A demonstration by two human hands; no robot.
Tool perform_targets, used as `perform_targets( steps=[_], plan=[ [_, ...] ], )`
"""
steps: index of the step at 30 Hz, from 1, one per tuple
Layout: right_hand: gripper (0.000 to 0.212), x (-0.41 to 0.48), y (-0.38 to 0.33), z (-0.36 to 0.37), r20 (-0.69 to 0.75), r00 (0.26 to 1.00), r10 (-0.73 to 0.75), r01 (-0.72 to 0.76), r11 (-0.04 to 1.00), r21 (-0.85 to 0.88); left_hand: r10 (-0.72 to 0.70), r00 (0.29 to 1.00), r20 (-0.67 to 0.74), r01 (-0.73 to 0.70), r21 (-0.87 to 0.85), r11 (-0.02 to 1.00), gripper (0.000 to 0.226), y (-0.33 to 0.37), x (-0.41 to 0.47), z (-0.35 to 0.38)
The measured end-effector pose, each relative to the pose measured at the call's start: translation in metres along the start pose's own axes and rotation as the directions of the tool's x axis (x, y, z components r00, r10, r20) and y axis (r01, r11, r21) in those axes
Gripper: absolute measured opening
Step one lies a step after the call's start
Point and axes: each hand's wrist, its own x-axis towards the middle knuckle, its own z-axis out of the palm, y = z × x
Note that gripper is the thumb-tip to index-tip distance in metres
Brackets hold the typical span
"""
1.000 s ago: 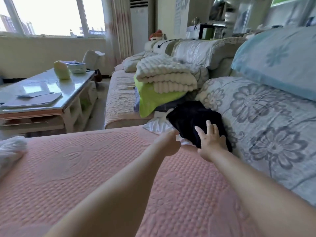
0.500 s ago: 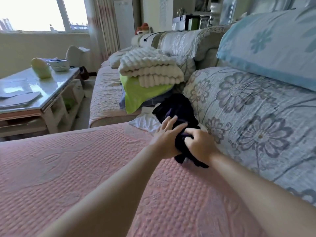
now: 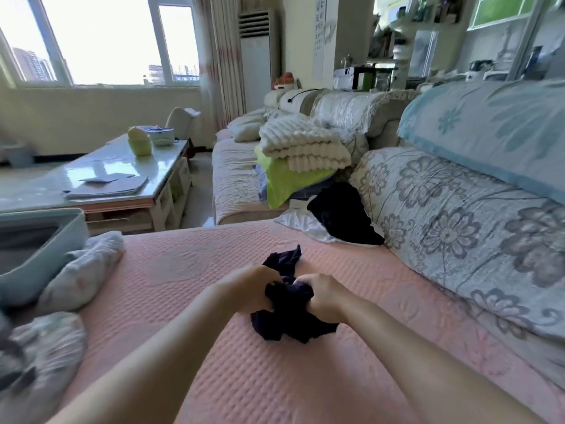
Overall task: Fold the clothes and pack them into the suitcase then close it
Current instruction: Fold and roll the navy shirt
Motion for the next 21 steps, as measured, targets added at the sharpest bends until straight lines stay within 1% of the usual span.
perform_targets(
  steps=[1,3,5,6,7,8,9,10,12,13,14,15,16,17,18,19,20,21],
  plan=[
    [0.033,-0.005,-0.011,0.01,0.013,1.0,-0.009,0.009,1.0,-0.001,-0.043,0.999,0.012,0.043,-0.028,0.999,0.037,-0.006,-0.019,0.001],
    [0.045,-0.018,-0.029,0.029,0.057,0.998,-0.005,0.006,1.0,-0.019,-0.101,0.989,0.105,0.111,-0.095,0.989,0.035,-0.017,-0.056,0.006],
    [0.055,-0.032,-0.043,0.049,0.122,0.992,0.01,-0.002,0.998,-0.06,-0.102,0.961,0.258,0.144,-0.15,0.978,0.026,-0.022,-0.089,0.013],
    [0.058,-0.041,-0.048,0.058,0.179,0.984,0.018,-0.004,0.997,-0.083,-0.098,0.942,0.32,0.16,-0.173,0.972,0.023,-0.022,-0.103,0.018],
    [0.058,-0.048,-0.051,0.065,0.242,0.97,0.037,-0.015,0.996,-0.093,-0.099,0.934,0.344,0.173,-0.192,0.966,0.025,-0.022,-0.116,0.022],
    [0.055,-0.054,-0.051,0.072,0.304,0.951,0.059,-0.038,0.996,-0.076,-0.125,0.94,0.317,0.191,-0.188,0.963,0.029,-0.023,-0.125,0.028],
    [0.047,-0.06,-0.051,0.078,0.352,0.933,0.07,-0.065,0.998,-0.025,-0.152,0.958,0.241,0.2,-0.186,0.962,0.033,-0.024,-0.132,0.035],
    [0.041,-0.063,-0.051,0.081,0.359,0.93,0.072,-0.098,0.994,0.055,-0.169,0.975,0.141,0.196,-0.202,0.96,0.034,-0.027,-0.137,0.042],
    [0.049,-0.056,-0.045,0.086,0.253,0.962,0.101,-0.17,0.949,0.267,-0.197,0.98,-0.038,0.183,-0.227,0.957,0.031,-0.033,-0.141,0.05],
    [0.052,-0.056,-0.046,0.084,0.193,0.974,0.117,-0.17,0.943,0.285,-0.203,0.974,-0.096,0.178,-0.221,0.959,0.033,-0.035,-0.14,0.052],
    [0.049,-0.055,-0.048,0.083,0.103,0.989,0.106,-0.127,0.965,0.228,-0.208,0.969,-0.132,0.178,-0.211,0.961,0.041,-0.037,-0.138,0.053],
    [0.043,-0.055,-0.05,0.082,0.046,0.995,0.086,-0.091,0.986,0.141,-0.216,0.965,-0.15,0.185,-0.2,0.962,0.052,-0.037,-0.135,0.052],
    [0.044,-0.054,-0.053,0.082,0.037,0.998,0.055,-0.057,0.996,0.062,-0.235,0.962,-0.139,0.21,-0.168,0.963,0.065,-0.036,-0.133,0.051],
    [0.052,-0.053,-0.056,0.083,0.05,0.998,0.025,-0.024,1.0,-0.02,-0.255,0.961,-0.107,0.244,-0.108,0.964,0.073,-0.035,-0.131,0.05],
    [0.054,-0.05,-0.057,0.084,0.064,0.998,0.007,-0.002,0.997,-0.078,-0.268,0.961,-0.073,0.267,-0.028,0.963,0.072,-0.033,-0.129,0.052],
    [0.047,-0.047,-0.06,0.086,0.046,0.999,-0.006,0.012,0.991,-0.13,-0.278,0.958,-0.063,0.282,0.057,0.958,0.062,-0.032,-0.126,0.054],
    [0.036,-0.043,-0.06,0.088,0.006,1.0,-0.027,0.028,0.987,-0.16,-0.286,0.954,-0.086,0.295,0.109,0.949,0.047,-0.032,-0.122,0.057],
    [0.027,-0.04,-0.062,0.088,-0.044,0.998,-0.041,0.034,0.988,-0.153,-0.294,0.944,-0.148,0.309,0.086,0.947,0.034,-0.032,-0.119,0.058]
  ],
)
